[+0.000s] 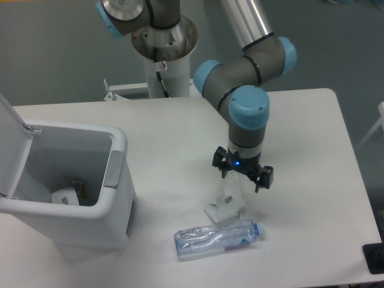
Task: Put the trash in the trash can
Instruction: 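Lower the open gripper over the crumpled white tissue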
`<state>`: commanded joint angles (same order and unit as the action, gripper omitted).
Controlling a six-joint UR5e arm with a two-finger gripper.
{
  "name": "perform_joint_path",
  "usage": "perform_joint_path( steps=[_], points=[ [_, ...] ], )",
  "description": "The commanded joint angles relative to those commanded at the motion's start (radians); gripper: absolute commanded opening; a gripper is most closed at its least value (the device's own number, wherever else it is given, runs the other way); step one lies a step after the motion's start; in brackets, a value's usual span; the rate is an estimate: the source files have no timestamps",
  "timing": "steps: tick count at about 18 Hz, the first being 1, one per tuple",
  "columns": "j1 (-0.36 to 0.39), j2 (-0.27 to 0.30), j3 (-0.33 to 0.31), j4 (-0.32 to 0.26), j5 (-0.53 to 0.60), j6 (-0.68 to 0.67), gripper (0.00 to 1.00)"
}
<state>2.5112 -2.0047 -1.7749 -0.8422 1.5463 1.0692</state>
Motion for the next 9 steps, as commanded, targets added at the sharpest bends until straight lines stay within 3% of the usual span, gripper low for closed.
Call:
perform_joint_path(
  steps=[1,2,3,5,9],
  points=[
    [-0.003,-0.020,0.017,-0.001,0.000,-0.002,0.98],
    [-0.018,-0.043,0.046,-0.002,0.002,-0.015,0.76],
    [-0.025,-0.061,0.070,-0.003,0.006,-0.024,0.43],
    [-0.026,-0.071,0.086,-0.002,0.000,-0.052,0.00],
    [-0.022,-0.065,0.095,-0.003,-0.002,-0.041,0.00]
  ],
)
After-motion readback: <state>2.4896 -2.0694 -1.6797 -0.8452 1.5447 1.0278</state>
